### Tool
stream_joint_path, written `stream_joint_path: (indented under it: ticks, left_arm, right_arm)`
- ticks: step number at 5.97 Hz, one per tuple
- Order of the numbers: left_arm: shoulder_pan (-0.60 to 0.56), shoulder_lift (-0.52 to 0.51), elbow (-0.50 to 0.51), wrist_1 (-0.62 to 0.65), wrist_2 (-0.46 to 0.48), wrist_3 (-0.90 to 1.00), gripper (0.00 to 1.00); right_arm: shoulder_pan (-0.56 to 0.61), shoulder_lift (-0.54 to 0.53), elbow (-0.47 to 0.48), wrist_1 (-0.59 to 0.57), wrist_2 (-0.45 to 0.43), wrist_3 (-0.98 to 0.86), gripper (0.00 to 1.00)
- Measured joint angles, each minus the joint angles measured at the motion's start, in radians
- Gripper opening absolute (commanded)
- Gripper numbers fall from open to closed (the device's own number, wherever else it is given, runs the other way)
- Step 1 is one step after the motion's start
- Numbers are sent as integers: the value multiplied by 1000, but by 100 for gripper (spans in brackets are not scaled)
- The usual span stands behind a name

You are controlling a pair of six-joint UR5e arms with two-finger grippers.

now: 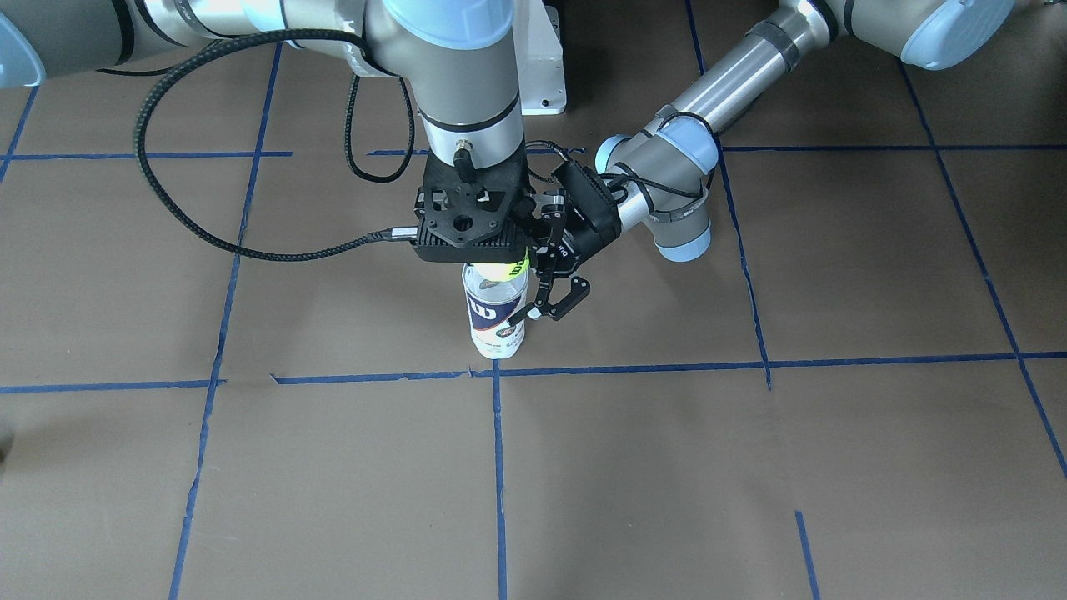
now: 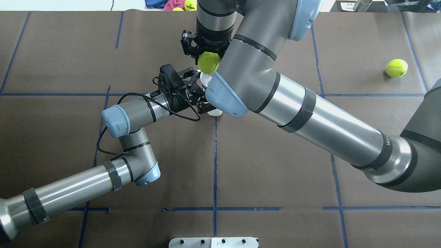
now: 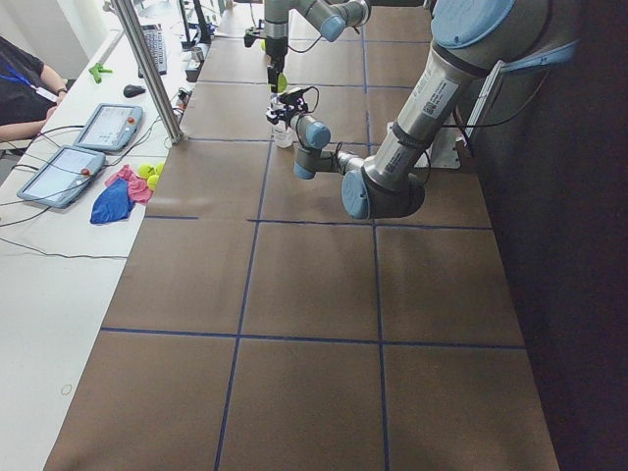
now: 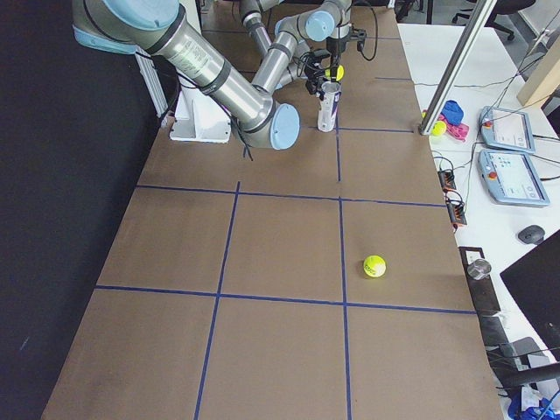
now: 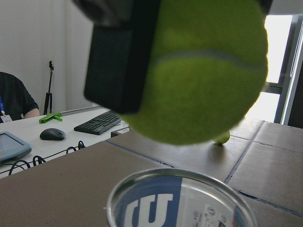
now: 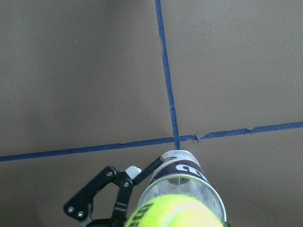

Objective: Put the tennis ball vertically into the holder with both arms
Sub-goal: 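Carry the ball with the right gripper over the can's opening, then open the right gripper to drop the ball into the can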

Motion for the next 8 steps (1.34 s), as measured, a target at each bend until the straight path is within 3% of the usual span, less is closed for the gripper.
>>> stream_joint_path:
  ticks: [1, 8]
  left_arm:
    - [0, 0, 0, 0, 0, 0, 91]
    - [0, 4, 0, -1, -2, 0, 86]
  right_arm:
    - [-1, -3, 3, -15, -4, 0, 98]
    - [0, -36, 22, -19, -5, -56, 99]
